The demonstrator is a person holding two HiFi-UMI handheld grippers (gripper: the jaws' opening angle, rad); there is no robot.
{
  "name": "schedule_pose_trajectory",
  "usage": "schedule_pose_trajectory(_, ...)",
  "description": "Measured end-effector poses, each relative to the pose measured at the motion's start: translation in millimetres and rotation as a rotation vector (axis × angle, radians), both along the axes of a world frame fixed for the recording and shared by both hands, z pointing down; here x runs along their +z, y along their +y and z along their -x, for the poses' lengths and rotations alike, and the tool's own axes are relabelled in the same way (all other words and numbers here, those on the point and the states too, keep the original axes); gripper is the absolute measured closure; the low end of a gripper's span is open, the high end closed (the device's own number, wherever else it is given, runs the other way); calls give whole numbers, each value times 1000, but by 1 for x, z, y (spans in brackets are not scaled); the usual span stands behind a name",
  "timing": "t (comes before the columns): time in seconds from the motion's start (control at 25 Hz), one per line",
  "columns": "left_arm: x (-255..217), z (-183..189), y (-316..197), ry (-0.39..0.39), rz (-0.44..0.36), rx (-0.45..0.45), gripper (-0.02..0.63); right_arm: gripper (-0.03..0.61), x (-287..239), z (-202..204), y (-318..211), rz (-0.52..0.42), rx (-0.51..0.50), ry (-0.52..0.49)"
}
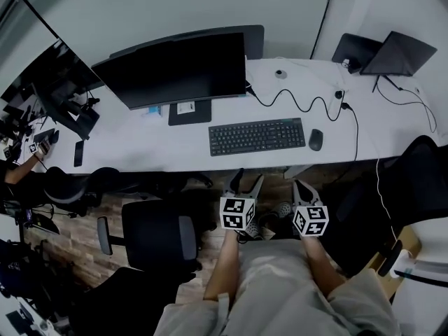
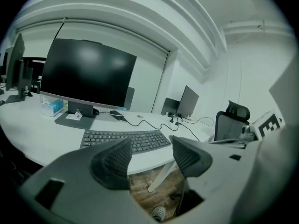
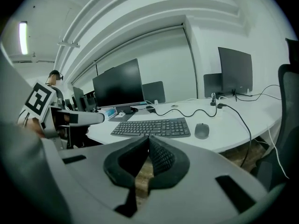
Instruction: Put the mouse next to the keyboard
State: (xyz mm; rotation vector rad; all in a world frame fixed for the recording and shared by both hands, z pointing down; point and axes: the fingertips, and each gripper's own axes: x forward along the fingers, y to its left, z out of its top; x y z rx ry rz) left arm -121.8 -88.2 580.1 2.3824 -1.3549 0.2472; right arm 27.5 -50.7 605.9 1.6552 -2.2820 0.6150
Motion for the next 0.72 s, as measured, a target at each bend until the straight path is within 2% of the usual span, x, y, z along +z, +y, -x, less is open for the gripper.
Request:
schedule_pose_trajectory(0.36, -6, 14, 0, 19, -12, -23, 382, 575, -12, 10, -8, -12, -28, 35)
schedule_pose_trajectory(0.52, -11, 21, 1, -3, -39, -46, 467, 575, -13, 19, -13, -20, -46, 27)
schedule_pose_trajectory(0.72, -13, 39, 3, -35, -66, -115, 534, 575, -8, 25, -17, -21, -70, 14)
